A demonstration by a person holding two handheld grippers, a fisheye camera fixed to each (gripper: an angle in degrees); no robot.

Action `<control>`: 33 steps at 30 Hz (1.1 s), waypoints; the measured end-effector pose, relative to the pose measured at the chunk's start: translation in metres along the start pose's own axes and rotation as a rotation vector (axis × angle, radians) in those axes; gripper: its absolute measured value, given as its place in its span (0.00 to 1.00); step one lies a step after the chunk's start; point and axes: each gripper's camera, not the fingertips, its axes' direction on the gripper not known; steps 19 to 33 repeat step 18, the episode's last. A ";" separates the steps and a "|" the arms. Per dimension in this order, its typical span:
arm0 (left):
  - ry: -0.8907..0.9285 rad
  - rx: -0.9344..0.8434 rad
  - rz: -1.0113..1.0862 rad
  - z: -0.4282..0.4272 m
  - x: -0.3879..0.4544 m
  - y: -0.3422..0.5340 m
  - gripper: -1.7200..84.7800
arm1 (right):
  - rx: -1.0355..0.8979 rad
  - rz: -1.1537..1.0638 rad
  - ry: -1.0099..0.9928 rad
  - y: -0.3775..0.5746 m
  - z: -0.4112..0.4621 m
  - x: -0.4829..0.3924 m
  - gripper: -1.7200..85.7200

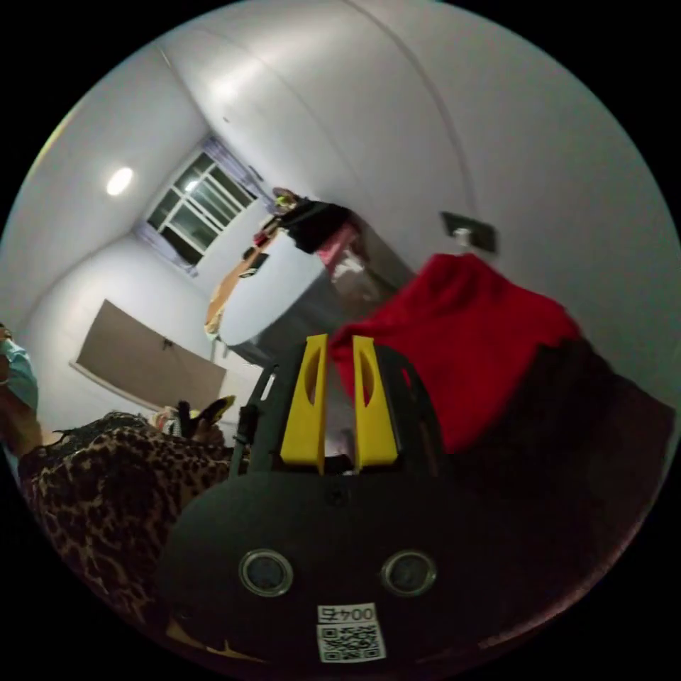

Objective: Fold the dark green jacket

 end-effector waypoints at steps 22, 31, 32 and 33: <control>-0.103 0.127 -0.078 -0.180 -0.124 -0.104 0.03 | -0.315 -0.185 -0.305 -0.298 0.477 -0.370 0.11; -0.103 0.127 -0.078 -0.180 -0.124 -0.104 0.03 | -0.315 -0.185 -0.305 -0.298 0.477 -0.370 0.11; -0.103 0.127 -0.078 -0.180 -0.124 -0.104 0.03 | -0.315 -0.185 -0.305 -0.298 0.477 -0.370 0.11; -0.103 0.127 -0.078 -0.180 -0.124 -0.104 0.03 | -0.315 -0.185 -0.305 -0.298 0.477 -0.370 0.11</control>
